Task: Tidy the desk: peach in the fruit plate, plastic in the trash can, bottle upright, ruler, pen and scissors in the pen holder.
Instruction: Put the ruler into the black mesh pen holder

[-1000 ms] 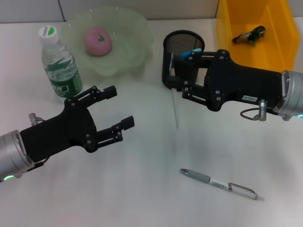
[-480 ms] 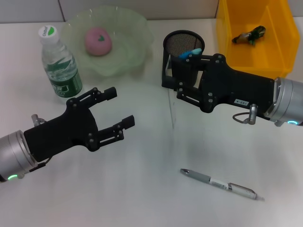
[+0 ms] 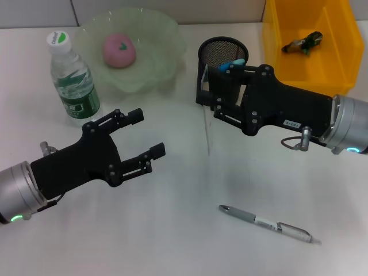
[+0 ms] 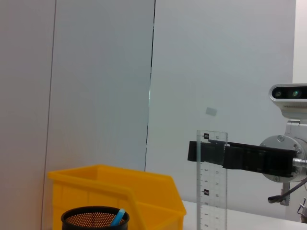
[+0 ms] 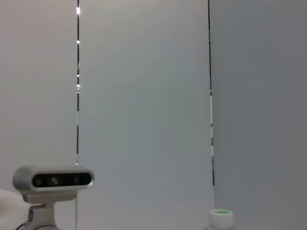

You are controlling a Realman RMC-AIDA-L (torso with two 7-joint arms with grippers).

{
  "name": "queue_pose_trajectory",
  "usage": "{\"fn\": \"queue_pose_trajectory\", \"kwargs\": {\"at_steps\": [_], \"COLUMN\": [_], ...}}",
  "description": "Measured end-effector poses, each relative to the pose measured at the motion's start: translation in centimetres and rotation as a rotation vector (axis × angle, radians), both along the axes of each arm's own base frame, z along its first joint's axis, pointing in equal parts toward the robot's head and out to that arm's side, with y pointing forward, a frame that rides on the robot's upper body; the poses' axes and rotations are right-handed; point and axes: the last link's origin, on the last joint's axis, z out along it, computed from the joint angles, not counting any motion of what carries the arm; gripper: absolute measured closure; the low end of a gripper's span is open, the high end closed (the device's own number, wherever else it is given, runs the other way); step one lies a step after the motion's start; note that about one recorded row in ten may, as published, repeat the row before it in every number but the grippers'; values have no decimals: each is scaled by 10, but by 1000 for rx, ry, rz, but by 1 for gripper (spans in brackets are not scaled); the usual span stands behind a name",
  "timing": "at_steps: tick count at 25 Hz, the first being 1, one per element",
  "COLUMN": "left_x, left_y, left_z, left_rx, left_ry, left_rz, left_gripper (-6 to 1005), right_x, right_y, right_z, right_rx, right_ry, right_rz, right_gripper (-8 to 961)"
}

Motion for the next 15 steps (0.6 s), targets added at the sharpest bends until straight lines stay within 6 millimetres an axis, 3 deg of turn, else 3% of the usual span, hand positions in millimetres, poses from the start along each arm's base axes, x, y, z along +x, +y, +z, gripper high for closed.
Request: {"fn": "queue_pose_trajectory", "kwargs": {"at_steps": [15], "left_x": [-1], "left_y": [-1], "left_z": [-2], "left_rx": [-4], "left_ry": [-2], "left_rz": [15], "left_gripper": [204], "right_x": [-1], "right_y": [9], "right_z": [-13], "right_rx": [137], "right_ry": [29], "right_rz": [-74], "right_gripper": [576]}}
